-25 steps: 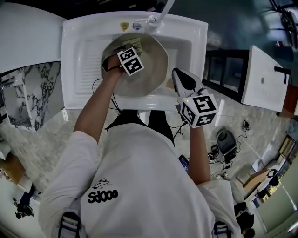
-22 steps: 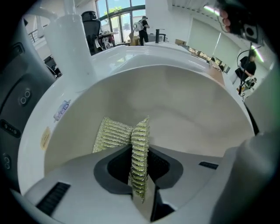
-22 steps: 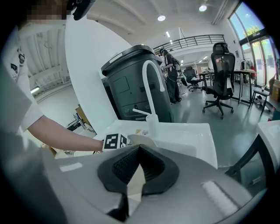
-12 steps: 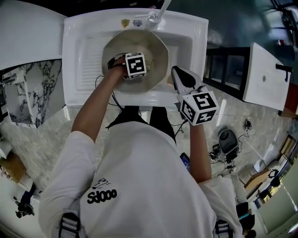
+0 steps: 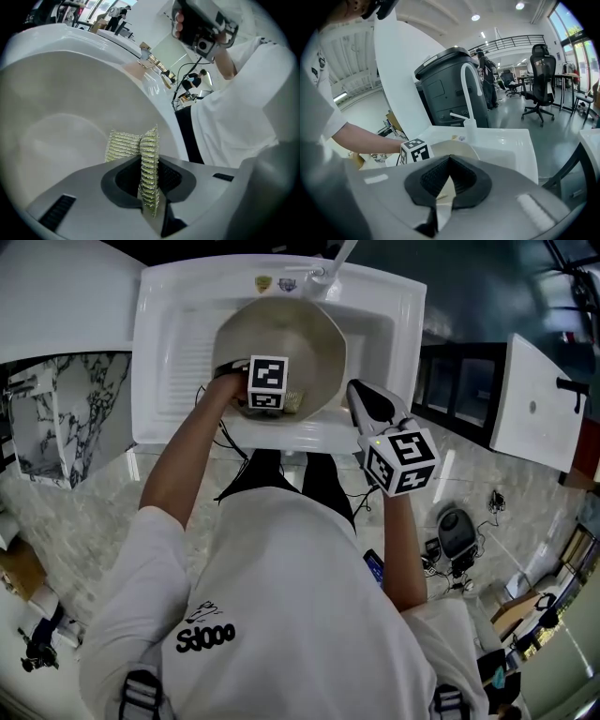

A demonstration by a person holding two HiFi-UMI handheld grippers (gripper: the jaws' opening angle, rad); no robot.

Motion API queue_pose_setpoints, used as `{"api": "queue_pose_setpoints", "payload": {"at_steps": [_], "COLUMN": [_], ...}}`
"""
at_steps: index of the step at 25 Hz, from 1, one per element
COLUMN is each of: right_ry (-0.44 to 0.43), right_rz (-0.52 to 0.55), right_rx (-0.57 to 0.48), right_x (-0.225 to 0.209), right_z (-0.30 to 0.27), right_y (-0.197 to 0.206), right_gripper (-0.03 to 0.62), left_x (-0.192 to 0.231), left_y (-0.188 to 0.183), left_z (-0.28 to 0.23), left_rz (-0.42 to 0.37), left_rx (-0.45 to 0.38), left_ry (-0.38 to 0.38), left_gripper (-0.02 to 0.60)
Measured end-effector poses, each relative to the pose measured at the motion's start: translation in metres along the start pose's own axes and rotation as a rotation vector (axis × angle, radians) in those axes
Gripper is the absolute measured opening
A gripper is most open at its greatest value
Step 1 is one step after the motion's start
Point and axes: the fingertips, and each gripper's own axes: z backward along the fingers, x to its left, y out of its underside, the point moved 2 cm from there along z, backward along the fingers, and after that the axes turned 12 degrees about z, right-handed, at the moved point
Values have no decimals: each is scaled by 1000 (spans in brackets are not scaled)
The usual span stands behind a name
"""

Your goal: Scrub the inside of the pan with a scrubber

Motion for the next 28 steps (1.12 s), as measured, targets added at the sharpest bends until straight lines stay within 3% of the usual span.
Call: {"api": "queue_pose_setpoints", "payload": {"at_steps": [9, 18, 23, 28], "right_ry": [-31, -39, -30, -28], "right_rz": [22, 15, 2, -4], "right_rx": [10, 21, 23, 25], "right_x": [11, 10, 6, 2], "right_z": [-5, -7, -7, -10], "right_y": [0, 4, 6, 5], "right_gripper": [9, 9, 9, 8], "left_x": [-36, -25, -12, 18], "left_y": [31, 41, 43, 49], "left_z": [34, 38, 28, 16], "left_rz": [29, 143, 149, 144], "left_rx": [101, 144, 208, 309], "left_ry": [208, 256, 194, 21], "left_gripper": [64, 63, 63, 63]}}
